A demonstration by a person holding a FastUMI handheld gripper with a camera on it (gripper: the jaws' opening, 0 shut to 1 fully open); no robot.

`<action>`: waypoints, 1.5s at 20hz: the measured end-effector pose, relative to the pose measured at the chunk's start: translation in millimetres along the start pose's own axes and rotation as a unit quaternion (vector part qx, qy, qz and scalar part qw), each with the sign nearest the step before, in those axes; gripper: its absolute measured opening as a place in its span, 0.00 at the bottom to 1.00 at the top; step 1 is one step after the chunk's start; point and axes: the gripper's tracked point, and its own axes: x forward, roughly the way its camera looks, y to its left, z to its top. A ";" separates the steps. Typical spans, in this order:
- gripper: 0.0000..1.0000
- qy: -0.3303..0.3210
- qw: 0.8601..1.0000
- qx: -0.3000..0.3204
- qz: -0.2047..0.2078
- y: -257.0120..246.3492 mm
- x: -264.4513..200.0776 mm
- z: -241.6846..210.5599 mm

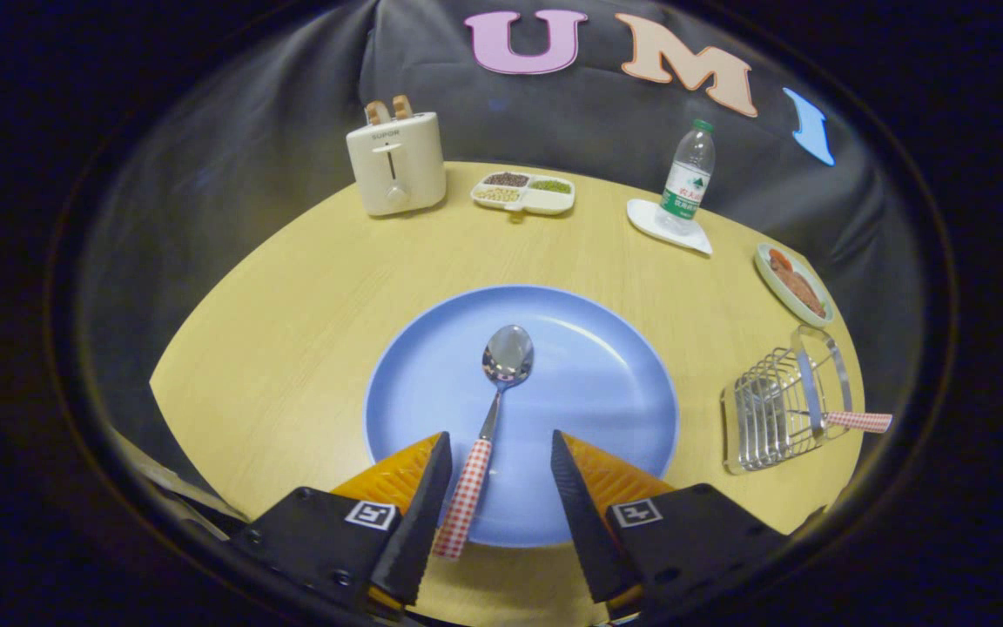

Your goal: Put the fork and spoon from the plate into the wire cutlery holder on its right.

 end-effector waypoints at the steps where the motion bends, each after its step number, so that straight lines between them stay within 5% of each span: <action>1: 0.53 0.004 1.000 -0.006 -0.001 3.0 -4.4 -5.3; 6: 0.17 0.017 1.000 -0.020 -0.007 1.0 -4.4 -9.3; 8: 0.11 0.023 0.999 -0.024 -0.011 -3.8 -9.3 -8.7; 15: 0.10 0.032 0.998 -0.047 0.016 -19.5 -32.5 12.0; 30: 0.10 0.055 0.995 -0.076 -0.020 -140.1 -96.4 50.4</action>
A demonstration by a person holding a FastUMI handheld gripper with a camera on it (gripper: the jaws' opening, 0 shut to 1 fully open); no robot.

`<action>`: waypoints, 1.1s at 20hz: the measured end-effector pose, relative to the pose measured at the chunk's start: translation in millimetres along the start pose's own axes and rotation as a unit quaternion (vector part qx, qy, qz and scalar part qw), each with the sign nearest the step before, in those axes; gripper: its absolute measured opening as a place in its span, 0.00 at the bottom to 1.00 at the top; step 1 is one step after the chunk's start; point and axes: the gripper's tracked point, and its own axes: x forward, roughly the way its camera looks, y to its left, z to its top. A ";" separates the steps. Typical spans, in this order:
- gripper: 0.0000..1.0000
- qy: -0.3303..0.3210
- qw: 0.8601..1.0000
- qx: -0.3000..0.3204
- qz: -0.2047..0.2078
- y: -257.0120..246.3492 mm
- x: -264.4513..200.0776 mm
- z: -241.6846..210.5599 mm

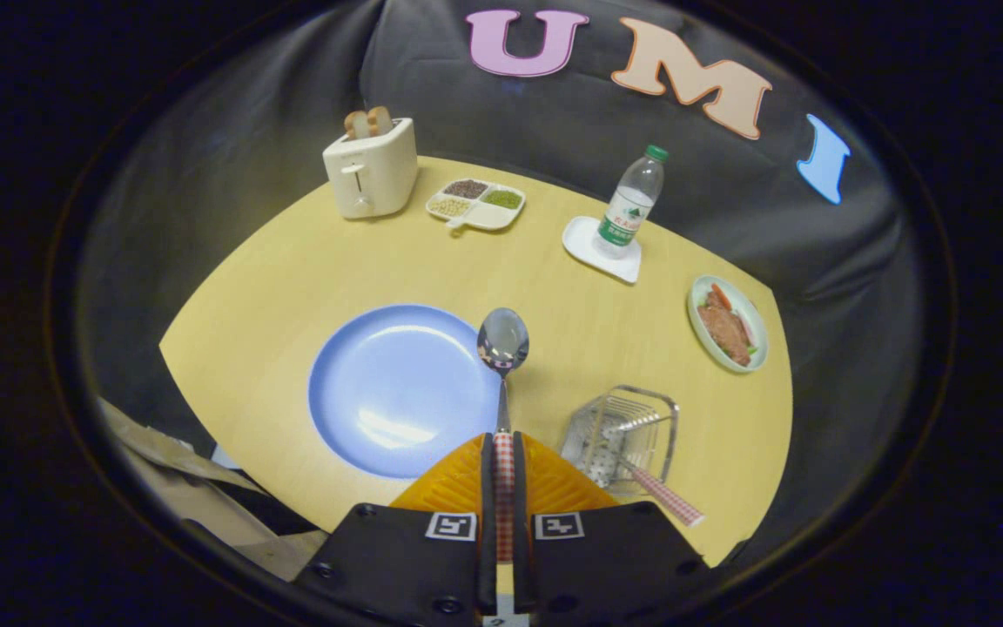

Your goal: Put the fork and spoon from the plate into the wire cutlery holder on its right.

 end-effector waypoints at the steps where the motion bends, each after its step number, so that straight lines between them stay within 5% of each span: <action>1: 0.10 0.004 1.000 -0.006 -0.002 -9.5 -3.8 -2.1; 11: 0.10 0.092 0.994 -0.063 -0.018 -81.2 -22.4 -32.5; 22: 0.13 0.158 0.985 -0.068 -0.009 -91.7 -14.0 -42.1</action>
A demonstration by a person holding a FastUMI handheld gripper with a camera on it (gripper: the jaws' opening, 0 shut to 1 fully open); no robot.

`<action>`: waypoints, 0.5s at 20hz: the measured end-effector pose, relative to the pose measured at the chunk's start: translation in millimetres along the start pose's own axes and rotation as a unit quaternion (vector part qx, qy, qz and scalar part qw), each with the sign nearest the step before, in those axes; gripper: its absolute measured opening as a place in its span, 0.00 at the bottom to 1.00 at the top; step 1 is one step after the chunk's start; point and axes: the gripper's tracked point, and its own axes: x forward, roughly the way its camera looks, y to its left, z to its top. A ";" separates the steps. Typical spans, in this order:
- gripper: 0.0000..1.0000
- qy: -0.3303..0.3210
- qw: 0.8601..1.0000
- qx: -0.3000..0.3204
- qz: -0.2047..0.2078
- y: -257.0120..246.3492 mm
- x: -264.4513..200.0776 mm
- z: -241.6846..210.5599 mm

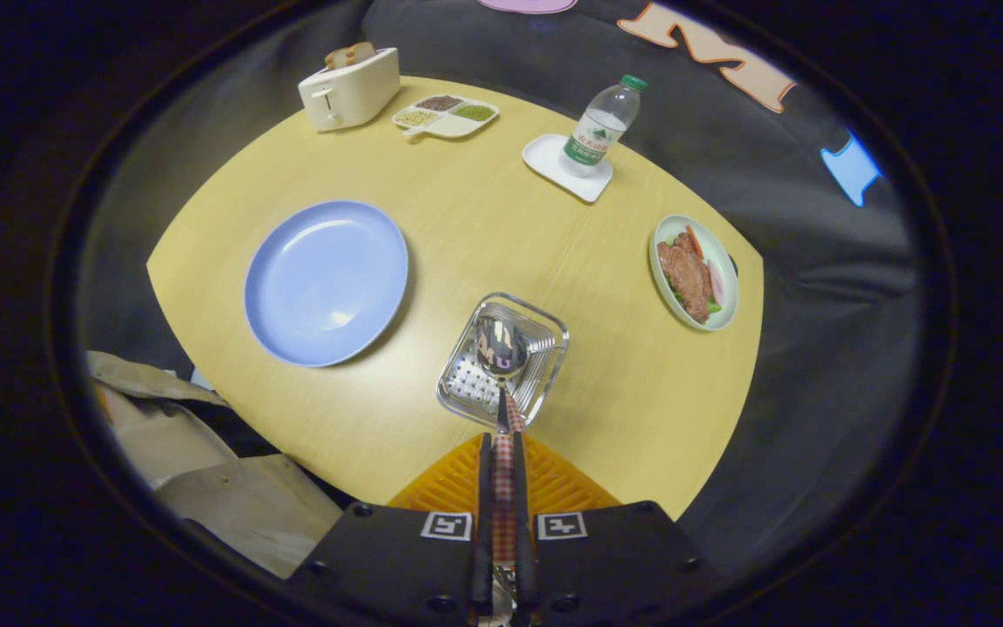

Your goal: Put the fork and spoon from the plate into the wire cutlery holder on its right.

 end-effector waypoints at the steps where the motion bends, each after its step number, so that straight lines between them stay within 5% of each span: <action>1: 0.15 0.000 1.000 0.001 -0.002 -0.9 4.1 1.6; 5: 0.20 -0.010 1.000 0.010 0.007 1.9 2.1 12.2; 10: 0.69 -0.049 0.998 0.027 0.021 13.2 -5.4 28.8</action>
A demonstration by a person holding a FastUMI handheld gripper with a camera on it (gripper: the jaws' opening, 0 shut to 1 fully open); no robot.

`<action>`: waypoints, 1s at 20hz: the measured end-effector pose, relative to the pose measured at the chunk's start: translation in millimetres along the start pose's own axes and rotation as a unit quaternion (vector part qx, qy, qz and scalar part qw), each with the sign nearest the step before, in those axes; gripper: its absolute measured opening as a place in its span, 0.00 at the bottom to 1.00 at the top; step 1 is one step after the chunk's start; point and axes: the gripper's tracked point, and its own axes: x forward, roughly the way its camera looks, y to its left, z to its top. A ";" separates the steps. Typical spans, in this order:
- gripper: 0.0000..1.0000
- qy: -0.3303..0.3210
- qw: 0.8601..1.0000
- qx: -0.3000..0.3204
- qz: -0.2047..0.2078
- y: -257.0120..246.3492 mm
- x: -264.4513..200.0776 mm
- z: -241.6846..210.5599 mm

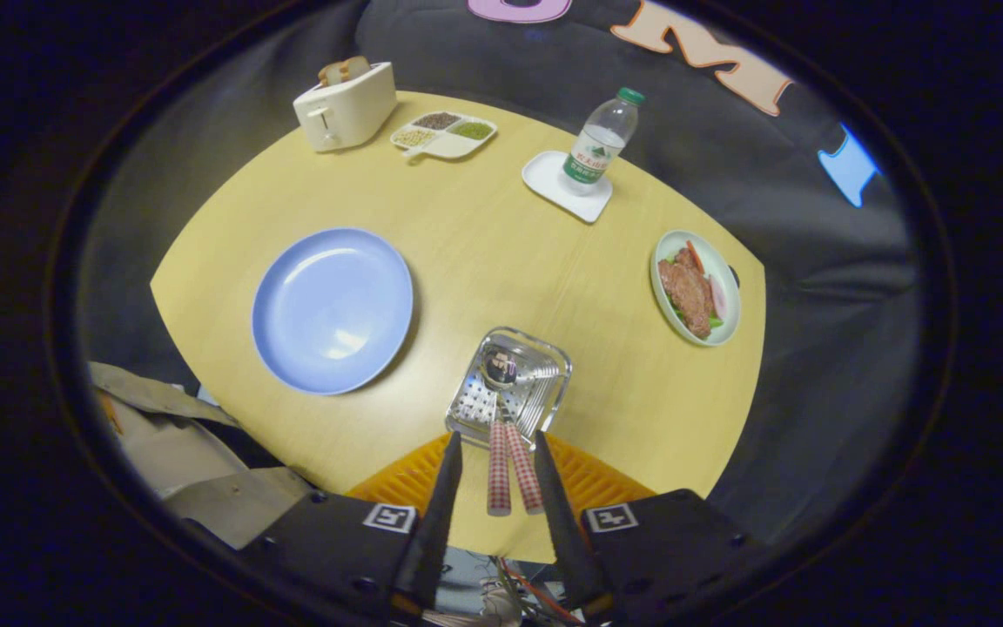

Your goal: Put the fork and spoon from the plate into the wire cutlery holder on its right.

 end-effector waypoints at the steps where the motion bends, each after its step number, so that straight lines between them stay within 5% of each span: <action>1: 0.78 -0.019 1.000 0.006 -0.001 2.6 -5.1 7.3; 3: 0.98 -0.072 0.997 0.027 0.008 16.7 -14.7 25.5; 7: 1.00 -0.203 0.975 0.091 0.005 36.3 -45.0 63.3; 14: 0.99 -0.378 0.911 0.150 -0.065 38.3 -103.0 81.9; 20: 0.99 -0.502 0.830 0.218 -0.102 33.6 -153.4 85.1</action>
